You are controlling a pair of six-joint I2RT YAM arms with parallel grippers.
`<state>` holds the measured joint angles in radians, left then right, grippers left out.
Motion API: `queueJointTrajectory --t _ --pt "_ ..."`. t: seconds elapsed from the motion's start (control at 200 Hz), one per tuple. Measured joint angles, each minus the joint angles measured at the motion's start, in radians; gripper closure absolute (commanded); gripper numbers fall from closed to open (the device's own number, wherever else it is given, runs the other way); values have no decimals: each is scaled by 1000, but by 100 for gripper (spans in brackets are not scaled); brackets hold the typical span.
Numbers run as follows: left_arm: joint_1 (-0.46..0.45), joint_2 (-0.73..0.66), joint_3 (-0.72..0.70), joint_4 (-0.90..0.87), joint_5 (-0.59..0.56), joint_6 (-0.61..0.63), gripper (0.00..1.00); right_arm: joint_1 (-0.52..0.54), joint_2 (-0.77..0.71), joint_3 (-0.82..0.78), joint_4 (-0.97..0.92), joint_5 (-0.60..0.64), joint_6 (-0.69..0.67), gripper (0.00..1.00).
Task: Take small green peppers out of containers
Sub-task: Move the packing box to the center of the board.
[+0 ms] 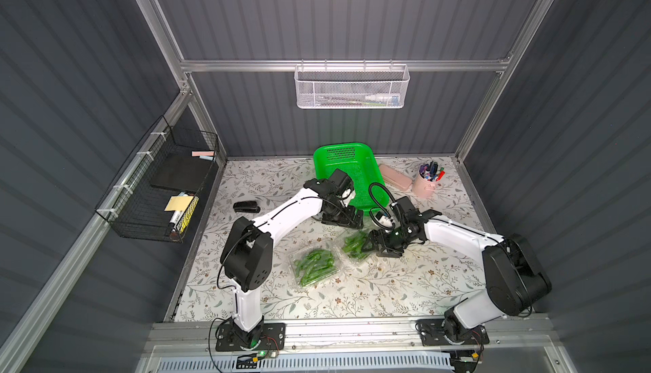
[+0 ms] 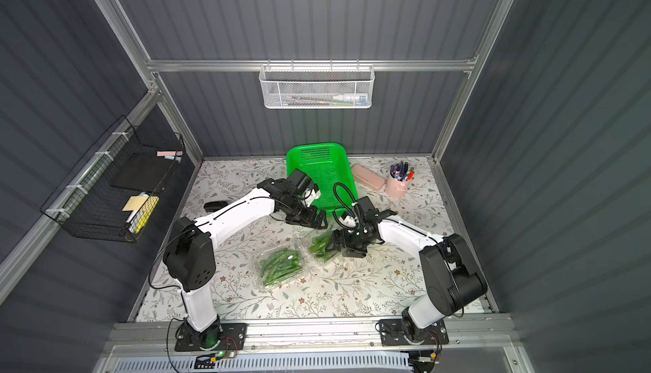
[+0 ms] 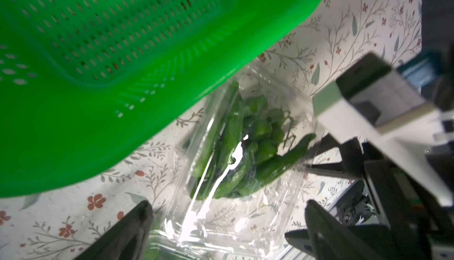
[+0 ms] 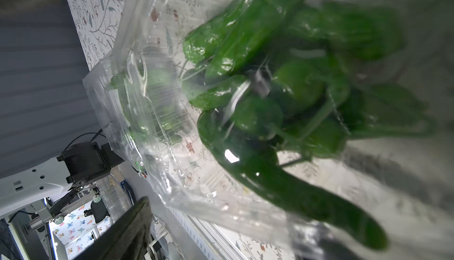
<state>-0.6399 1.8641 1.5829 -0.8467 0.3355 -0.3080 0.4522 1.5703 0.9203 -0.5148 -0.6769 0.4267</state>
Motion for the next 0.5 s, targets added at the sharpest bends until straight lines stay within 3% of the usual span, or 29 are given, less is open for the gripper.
queueJointTrajectory --t 0.285,0.5 --pt "4 -116 -15 -68 -4 2 1 0 77 87 63 -5 8 13" --pt "4 -116 -81 -85 -9 -18 1 -26 32 63 105 -7 32 12"
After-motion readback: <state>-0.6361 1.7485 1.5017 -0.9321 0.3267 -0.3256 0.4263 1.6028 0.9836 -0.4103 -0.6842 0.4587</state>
